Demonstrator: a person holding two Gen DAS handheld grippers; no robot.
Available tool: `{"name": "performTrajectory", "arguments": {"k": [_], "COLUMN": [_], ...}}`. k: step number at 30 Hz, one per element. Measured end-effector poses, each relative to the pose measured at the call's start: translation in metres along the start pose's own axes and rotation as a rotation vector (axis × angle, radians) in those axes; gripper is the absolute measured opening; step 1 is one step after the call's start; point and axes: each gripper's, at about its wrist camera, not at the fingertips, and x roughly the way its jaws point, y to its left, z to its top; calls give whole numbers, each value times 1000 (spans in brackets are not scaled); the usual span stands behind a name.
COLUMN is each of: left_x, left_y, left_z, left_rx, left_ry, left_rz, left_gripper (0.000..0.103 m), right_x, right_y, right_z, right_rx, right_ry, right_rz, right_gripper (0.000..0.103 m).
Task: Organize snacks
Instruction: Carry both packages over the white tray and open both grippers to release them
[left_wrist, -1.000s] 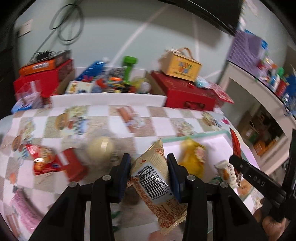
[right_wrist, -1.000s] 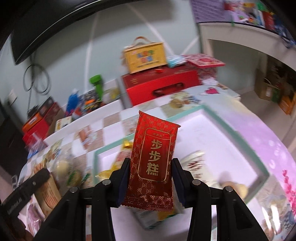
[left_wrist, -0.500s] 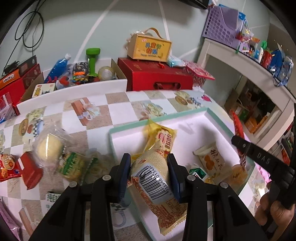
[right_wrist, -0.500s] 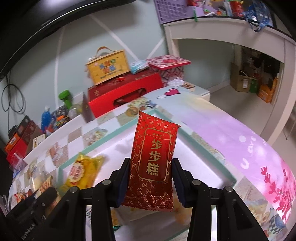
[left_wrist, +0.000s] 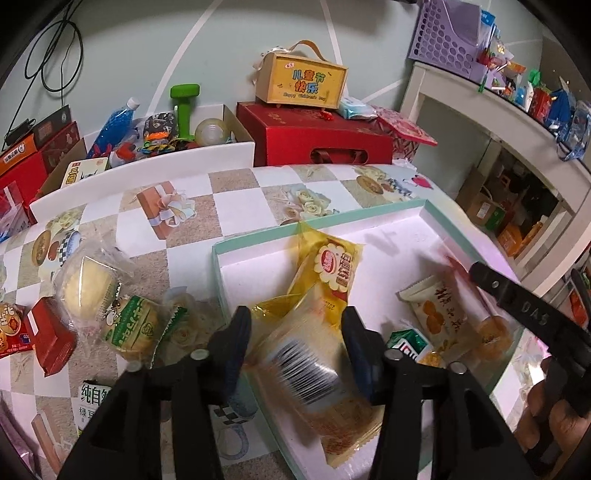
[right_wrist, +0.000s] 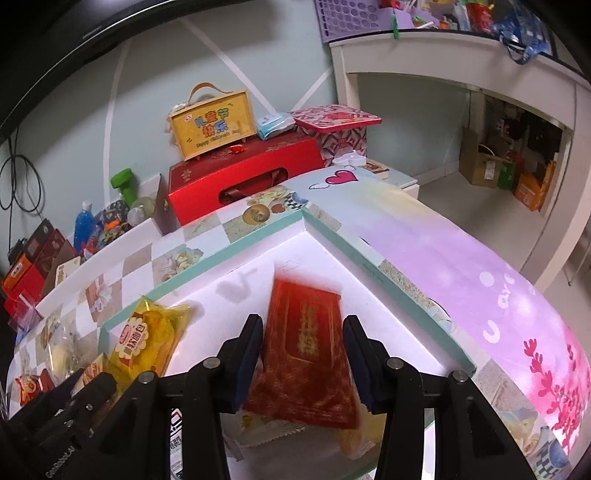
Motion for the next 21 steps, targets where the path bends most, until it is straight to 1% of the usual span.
{"name": "performTrajectory", "arguments": {"k": [3, 7, 8, 9, 10, 11, 12, 14, 16, 17, 18, 19, 21], "left_x": [-5, -13, -14, -16, -16, -18, -19, -20, -19, -17, -14, -13, -9], "left_y": [0, 2, 3, 4, 5, 7, 8, 12, 17, 21, 25, 28, 36], "left_z": [2, 4, 5, 6, 6, 7, 7, 8, 7, 6, 5, 5, 3], "left_rx": [-3, -12, -16, -22, -26, -34, -36, -35, -45, -56, -72, -83, -127], "left_ry": [-4, -4, -3, -1, -1, -6, -12, -29, -40, -42, -40, -37, -37], "left_rz": [2, 7, 9, 14, 21, 42, 60, 103, 141, 161, 179, 186, 199], "left_gripper": [56, 57, 59, 72, 89, 92, 93, 93, 94, 95, 100, 103, 103], "right_x": [-2, -6, -7, -7, -7, -6, -6, -5, -4, -2, -1, -1, 0], "right_y": [5, 8, 9, 9, 10, 10, 11, 13, 15, 15, 16, 16, 17], "right_z": [0, 2, 2, 2, 3, 2, 2, 2, 1, 1, 0, 0, -1], "right_rx": [-9, -17, -17, -18, -20, -24, -28, -40, -47, -49, -51, -52, -54], "right_ry": [-1, -8, -8, -5, 0, 6, 6, 11, 20, 23, 26, 30, 34], "right_rz": [13, 14, 11, 8, 5, -2, -7, -14, -19, -21, -22, -22, -24], "right_gripper": [49, 49, 49, 57, 64, 78, 81, 83, 88, 94, 103, 103, 103]}}
